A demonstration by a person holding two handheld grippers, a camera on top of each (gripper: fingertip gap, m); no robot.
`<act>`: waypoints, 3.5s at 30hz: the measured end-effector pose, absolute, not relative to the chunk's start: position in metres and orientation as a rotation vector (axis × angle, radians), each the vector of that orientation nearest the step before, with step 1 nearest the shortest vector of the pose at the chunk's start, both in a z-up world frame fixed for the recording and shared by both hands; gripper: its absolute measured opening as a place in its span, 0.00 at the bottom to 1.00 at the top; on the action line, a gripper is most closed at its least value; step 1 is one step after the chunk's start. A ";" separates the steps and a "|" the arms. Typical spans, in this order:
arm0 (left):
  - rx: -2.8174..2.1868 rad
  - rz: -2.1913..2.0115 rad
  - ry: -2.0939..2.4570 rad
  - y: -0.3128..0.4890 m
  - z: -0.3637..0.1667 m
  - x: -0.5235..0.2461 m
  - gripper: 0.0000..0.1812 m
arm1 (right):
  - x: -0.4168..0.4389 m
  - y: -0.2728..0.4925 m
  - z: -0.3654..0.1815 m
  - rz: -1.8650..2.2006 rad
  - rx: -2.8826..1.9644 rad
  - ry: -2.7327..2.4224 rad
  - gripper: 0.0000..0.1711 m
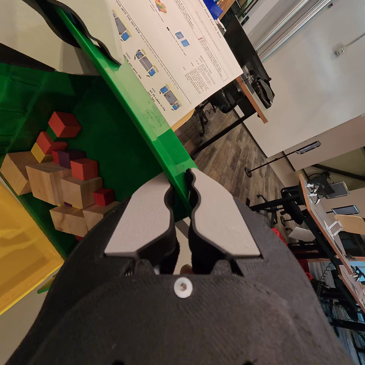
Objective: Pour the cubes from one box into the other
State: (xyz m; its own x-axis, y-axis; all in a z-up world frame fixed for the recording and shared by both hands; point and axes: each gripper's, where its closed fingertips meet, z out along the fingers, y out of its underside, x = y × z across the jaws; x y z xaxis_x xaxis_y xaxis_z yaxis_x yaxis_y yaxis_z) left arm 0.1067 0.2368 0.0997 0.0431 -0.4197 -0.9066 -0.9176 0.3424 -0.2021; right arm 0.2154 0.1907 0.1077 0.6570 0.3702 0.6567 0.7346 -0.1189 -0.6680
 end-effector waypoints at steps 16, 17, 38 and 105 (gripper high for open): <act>-1.180 0.622 1.500 0.223 0.103 0.103 0.02 | 0.211 0.175 0.112 -0.477 -1.653 -0.899 0.03; -1.179 0.620 1.496 0.221 0.104 0.103 0.02 | 0.210 0.173 0.113 -0.477 -1.650 -0.898 0.03; -1.131 0.665 1.447 0.197 0.110 0.093 0.02 | 0.201 0.150 0.116 -0.500 -1.578 -0.877 0.03; -1.014 0.763 1.357 0.160 0.114 0.083 0.02 | 0.191 0.115 0.115 -0.549 -1.436 -0.851 0.03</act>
